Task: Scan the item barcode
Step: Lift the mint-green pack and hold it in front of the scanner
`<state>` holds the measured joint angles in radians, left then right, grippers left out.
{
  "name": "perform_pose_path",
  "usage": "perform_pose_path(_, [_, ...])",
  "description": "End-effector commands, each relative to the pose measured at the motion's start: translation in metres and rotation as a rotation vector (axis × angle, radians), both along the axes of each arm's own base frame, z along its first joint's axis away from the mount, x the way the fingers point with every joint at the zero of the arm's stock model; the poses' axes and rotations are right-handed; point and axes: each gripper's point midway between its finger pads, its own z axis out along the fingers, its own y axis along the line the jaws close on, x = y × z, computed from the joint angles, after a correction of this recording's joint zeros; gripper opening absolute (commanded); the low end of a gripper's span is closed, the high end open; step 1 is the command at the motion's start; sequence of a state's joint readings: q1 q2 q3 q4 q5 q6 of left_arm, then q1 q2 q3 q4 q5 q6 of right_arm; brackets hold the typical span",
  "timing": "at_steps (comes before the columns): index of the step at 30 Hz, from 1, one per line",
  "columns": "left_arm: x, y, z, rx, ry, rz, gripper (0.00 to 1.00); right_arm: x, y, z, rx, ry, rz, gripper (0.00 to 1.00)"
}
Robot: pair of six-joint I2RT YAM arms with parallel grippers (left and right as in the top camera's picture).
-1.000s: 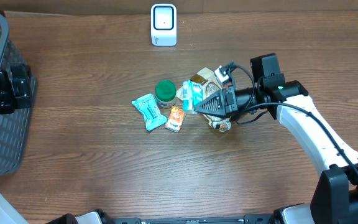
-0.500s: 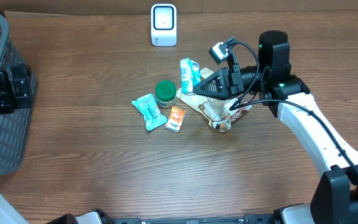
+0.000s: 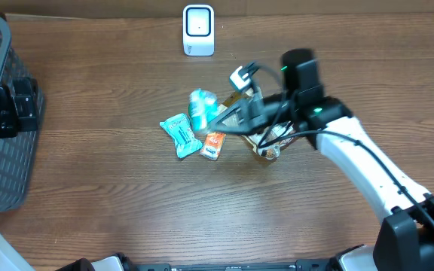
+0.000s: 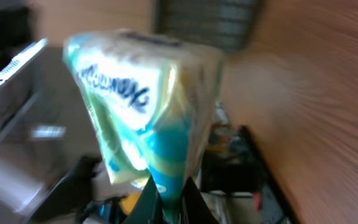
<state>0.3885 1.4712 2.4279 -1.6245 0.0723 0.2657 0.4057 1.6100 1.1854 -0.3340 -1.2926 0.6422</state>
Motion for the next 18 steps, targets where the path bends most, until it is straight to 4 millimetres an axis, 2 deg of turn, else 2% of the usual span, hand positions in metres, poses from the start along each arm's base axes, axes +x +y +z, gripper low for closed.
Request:
perform_pose_path(1, [0.001,0.0,0.001,0.01,-0.003,-0.01,1.0,0.027,0.008,-0.047,-0.287,-0.163,-0.211,0.04])
perform_pose_path(3, [0.001,0.0,0.001,0.01,-0.003,-0.01,1.0,0.029,0.007,-0.058,-0.365,-0.167,-0.246,0.04])
perform_pose_path(6, [0.001,0.0,0.001,0.01,-0.003,-0.01,1.0,0.035,0.0,-0.055,-0.453,-0.177,-0.289,0.04])
perform_pose_path(10, [0.001,0.0,0.001,0.01,-0.003,-0.01,1.0,0.057,-0.019,-0.027,-0.621,-0.269,-0.356,0.04])
perform_pose_path(13, [0.001,0.0,0.001,0.01,-0.003,-0.01,0.99,0.081,-0.033,0.004,-0.76,-0.361,-0.404,0.04])
perform_pose_path(18, [0.001,0.0,0.001,0.01,-0.003,-0.01,1.0,0.137,-0.043,0.043,-0.893,-0.55,-0.501,0.04])
